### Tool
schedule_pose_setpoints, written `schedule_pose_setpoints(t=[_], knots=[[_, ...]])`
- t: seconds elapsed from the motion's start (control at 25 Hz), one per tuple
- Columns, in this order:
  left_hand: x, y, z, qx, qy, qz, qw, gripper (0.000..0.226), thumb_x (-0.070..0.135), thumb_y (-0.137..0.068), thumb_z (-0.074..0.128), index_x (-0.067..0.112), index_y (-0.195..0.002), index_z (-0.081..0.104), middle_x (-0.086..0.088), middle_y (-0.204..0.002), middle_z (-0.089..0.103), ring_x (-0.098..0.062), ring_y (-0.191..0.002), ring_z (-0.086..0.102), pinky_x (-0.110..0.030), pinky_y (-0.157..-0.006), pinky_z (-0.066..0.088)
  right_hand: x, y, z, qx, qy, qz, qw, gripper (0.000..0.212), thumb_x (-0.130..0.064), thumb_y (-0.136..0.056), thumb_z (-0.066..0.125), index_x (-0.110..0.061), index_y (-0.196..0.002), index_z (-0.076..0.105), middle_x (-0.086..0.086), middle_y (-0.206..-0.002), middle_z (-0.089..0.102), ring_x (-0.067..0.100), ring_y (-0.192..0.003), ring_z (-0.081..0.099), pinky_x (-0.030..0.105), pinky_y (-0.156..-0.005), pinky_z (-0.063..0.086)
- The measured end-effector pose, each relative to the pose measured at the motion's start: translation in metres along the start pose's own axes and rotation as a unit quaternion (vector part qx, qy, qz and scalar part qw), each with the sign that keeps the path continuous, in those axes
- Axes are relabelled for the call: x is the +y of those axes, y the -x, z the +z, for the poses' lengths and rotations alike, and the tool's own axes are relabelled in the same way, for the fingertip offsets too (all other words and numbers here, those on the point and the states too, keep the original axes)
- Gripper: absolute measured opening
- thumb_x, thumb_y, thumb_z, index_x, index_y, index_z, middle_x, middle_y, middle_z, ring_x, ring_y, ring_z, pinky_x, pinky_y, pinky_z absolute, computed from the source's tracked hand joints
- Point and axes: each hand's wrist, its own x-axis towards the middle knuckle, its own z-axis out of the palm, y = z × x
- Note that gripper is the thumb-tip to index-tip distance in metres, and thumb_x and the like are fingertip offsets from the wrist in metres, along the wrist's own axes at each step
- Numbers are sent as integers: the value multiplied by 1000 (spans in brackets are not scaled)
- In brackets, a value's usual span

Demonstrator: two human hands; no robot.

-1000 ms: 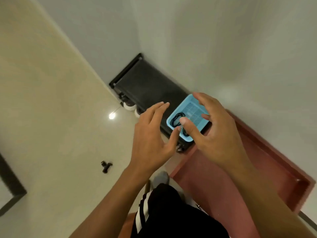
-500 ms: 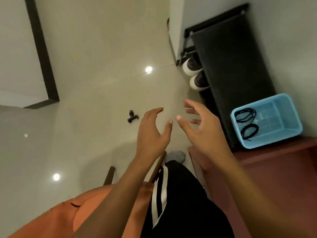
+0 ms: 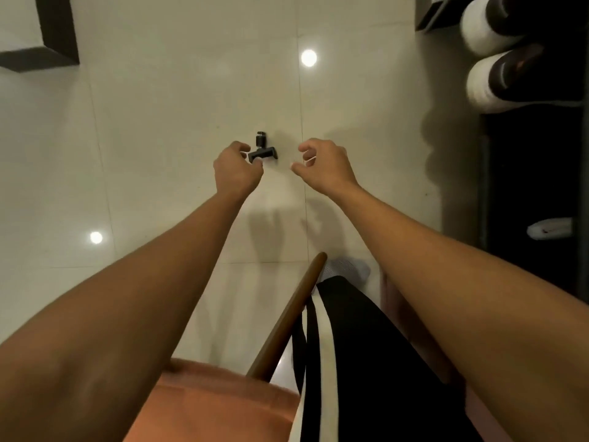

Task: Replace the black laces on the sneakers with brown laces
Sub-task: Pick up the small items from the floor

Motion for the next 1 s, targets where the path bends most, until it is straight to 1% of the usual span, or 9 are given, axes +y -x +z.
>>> schedule_pose_setpoints(t=[0.2,0.32,0.4,0.48,0.52,0.6,0.72,0.84,1.0], knots=[[-42,-63,46,13,-47,-4,999,47,25,-96,72,19,-141,59,-8,-133,65,-25,-118,64,-37,-97,54,30,-71,61,-11,47,-22,999,56,-33,-90,81,-18,-140,62,6,-133,65,22,-120,63,36,-101,54],[-53,-88,62,19,-44,-6,999,47,27,-95,73,21,-140,60,-8,-132,65,-27,-118,64,-43,-99,56,39,-103,82,-21,73,-28,997,59,-31,-92,79,-18,-146,59,7,-141,61,24,-128,58,33,-103,49],[-55,-105,68,17,-40,-6,999,45,27,-93,75,22,-136,62,-6,-123,67,-28,-116,64,-44,-97,57,42,-121,90,-22,94,-41,995,58,-28,-95,76,-18,-149,56,8,-144,60,26,-133,56,33,-106,46],[-57,-120,72,6,-31,-17,999,40,25,-90,77,22,-129,67,-1,-103,68,-29,-110,68,-43,-93,60,41,-133,98,-31,114,-68,991,56,-24,-96,73,-18,-150,56,9,-147,57,28,-138,52,34,-108,44],[-57,-126,74,0,-22,-28,999,37,22,-88,78,22,-123,70,-1,-97,69,-29,-104,71,-43,-90,62,39,-137,102,-38,119,-83,989,53,-21,-97,71,-19,-148,58,11,-145,57,29,-137,52,35,-107,44],[-57,-130,77,-5,-3,-53,999,27,16,-83,82,20,-108,75,-7,-97,74,-29,-93,75,-41,-85,64,37,-138,111,-46,123,-104,986,43,-14,-97,67,-20,-140,65,12,-136,59,30,-128,56,34,-98,46],[-59,-127,83,9,-6,-66,998,21,7,-79,82,21,-94,81,-8,-97,76,-26,-88,76,-37,-84,64,44,-134,118,-21,101,-95,990,33,-4,-94,62,-17,-122,74,10,-119,66,29,-112,62,35,-87,49],[-59,-118,86,11,0,-60,998,24,5,-78,81,20,-97,83,-5,-95,77,-24,-88,75,-36,-86,64,53,-130,117,4,47,-58,997,28,-2,-89,62,-15,-107,78,9,-107,70,30,-100,67,37,-80,53],[-51,-103,90,-3,-2,-28,1000,26,6,-81,78,20,-103,83,-3,-94,79,-20,-87,74,-31,-80,62,60,-122,103,17,20,-26,999,24,-6,-89,62,-14,-104,80,10,-108,71,31,-101,68,39,-80,54]])
